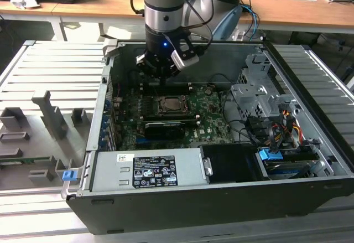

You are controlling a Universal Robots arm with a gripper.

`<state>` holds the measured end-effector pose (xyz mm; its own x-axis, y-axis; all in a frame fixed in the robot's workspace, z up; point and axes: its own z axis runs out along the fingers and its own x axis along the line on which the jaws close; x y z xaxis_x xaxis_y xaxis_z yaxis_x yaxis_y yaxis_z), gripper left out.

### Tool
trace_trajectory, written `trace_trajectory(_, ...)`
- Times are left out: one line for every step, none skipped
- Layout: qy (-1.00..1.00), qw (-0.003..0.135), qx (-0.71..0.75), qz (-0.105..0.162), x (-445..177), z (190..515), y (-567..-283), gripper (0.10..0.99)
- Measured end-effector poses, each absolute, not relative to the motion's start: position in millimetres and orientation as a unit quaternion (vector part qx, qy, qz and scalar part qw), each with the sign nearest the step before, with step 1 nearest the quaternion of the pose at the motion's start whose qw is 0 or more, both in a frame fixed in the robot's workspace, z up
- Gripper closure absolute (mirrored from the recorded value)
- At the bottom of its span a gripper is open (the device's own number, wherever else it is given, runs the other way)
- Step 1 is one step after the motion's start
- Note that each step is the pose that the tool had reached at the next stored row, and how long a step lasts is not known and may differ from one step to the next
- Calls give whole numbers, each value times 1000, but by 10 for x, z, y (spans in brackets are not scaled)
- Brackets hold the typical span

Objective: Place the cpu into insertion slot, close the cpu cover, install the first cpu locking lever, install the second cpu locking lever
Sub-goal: 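Install the first cpu locking lever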

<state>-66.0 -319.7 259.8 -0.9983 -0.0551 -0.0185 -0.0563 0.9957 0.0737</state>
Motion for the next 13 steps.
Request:
trace_trajectory(999, 8, -28, 37, -673, 2598, -3197, 980)
trace_trajectory(999, 8, -28, 37, -683, 2598, -3197, 980)
trace_trajectory(999, 8, -28, 37, -694, 2598, -3197, 980)
trace_trajectory(999, 8, -28, 37, -710, 2598, -3197, 980)
trace_trajectory(999, 8, -28, 37, -736, 2598, -3197, 980)
trace_trajectory(999, 8, -28, 37, -755, 2598, -3197, 980)
trace_trajectory(999, 8, -28, 37, -773, 2598, -3197, 980)
trace_trajectory(999, 8, -28, 37, -783, 2598, -3197, 980)
trace_trajectory(999, 8, -28, 37, -791, 2598, -3197, 980)
trace_trajectory(999, 8, -28, 37, -796, 2598, -3197, 980)
trace_trajectory(999, 8, -28, 37, -801, 2598, -3197, 980)
trace_trajectory(999, 8, -28, 37, -817, 2598, -3197, 980)
trace_trajectory(999, 8, -28, 37, -857, 2598, -3197, 980)
